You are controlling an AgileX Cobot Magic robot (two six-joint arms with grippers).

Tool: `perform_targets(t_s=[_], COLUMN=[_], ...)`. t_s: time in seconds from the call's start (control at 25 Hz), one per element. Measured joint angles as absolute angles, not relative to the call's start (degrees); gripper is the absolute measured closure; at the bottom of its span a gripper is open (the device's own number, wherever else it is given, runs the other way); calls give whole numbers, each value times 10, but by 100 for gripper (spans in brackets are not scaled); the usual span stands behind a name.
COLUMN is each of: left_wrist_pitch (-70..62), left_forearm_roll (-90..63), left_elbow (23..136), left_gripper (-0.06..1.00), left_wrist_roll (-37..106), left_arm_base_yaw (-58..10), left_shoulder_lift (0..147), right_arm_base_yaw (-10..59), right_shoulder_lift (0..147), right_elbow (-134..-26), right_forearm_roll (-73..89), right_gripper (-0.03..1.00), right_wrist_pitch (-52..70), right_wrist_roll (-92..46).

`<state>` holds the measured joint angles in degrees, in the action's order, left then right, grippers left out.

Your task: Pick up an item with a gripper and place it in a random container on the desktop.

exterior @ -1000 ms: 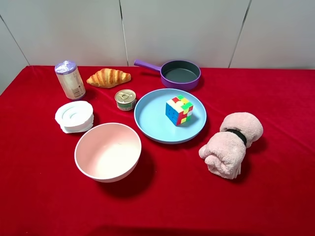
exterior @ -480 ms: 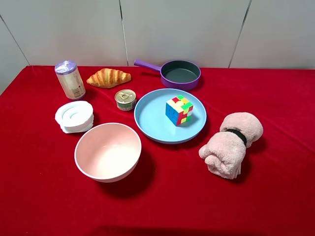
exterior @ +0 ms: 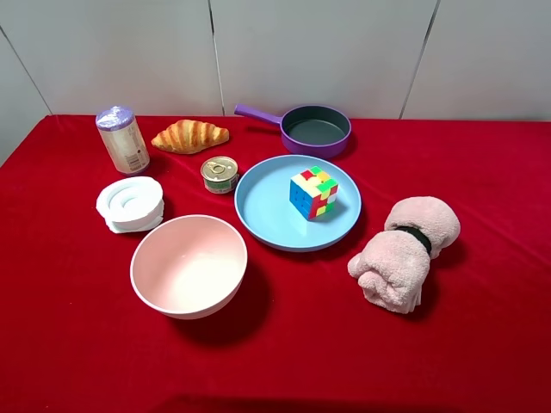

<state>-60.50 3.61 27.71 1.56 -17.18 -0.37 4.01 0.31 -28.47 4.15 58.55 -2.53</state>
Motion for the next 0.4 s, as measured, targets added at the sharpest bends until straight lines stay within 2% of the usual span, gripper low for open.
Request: perform_targets(t_s=[0.4], left_wrist_pitch=[-605], left_forearm_roll=[36], left_elbow=[277], left_gripper=[-1], left_wrist_roll=[16], left_arm_base_yaw=[-172], left_shoulder_lift=[-4], right_arm_base_yaw=[40], right_shoulder_lift=[3], right_elbow=[-285], right_forearm_roll=[42], right_gripper=[27], right_wrist_pitch=[585], right_wrist_roll=[-25])
